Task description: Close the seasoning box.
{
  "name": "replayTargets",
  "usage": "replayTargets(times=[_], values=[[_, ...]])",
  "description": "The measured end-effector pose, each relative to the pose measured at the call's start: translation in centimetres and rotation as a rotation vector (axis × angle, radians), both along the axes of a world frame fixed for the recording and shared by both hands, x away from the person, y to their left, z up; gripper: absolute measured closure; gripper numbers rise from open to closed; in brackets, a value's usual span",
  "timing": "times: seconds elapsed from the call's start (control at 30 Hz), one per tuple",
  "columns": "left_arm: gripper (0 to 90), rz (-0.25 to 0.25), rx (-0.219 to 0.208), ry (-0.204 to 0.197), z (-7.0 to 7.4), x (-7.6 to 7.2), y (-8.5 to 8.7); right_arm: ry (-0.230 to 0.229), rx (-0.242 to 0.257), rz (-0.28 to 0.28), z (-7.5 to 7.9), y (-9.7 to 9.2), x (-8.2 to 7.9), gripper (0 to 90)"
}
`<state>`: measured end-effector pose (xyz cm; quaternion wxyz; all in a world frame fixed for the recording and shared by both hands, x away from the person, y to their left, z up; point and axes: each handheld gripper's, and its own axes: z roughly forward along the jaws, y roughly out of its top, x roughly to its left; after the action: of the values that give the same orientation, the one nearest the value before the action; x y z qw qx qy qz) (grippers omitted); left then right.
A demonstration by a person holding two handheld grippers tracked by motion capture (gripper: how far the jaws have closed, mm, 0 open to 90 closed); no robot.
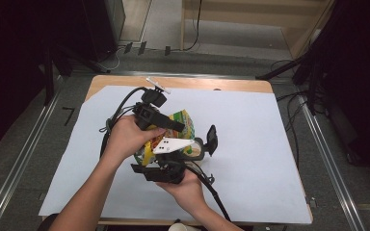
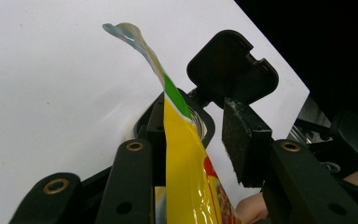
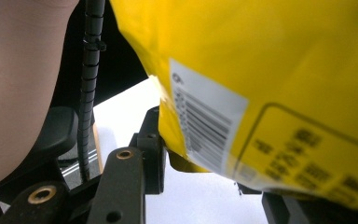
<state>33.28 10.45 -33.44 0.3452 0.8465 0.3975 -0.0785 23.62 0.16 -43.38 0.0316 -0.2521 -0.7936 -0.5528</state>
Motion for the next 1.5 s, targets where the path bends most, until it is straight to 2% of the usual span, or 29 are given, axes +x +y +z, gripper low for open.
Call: replayTargets(times=[0.33, 0.7, 0.97, 1.17, 1.5], values=[[65.1, -0.004, 0.005, 0.001, 0.16, 0.07, -0.22, 0.012, 0.01, -0.001, 0.14, -0.09, 0.01, 62.6], [65.4, -0.01, -0.002, 0.02, 0.05, 0.27, -0.3, 0.017, 0.002, -0.001, 0.24, -0.24, -0.03, 62.6], [65.3, -0.019, 0.01, 0.011, 0.24, 0.18, -0.54, 0.026, 0.011, -0.005, 0.29, -0.26, -0.05, 62.6], [65.1, -0.014, -0.01, 0.032, 0.31, 0.38, -0.16, 0.022, 0.012, 0.003, 0.54, -0.25, -0.14, 62.6], [65.2, -0.026, 0.006, 0.026, 0.29, 0.4, -0.58, 0.033, 0.016, 0.001, 0.38, -0.32, -0.07, 62.6]])
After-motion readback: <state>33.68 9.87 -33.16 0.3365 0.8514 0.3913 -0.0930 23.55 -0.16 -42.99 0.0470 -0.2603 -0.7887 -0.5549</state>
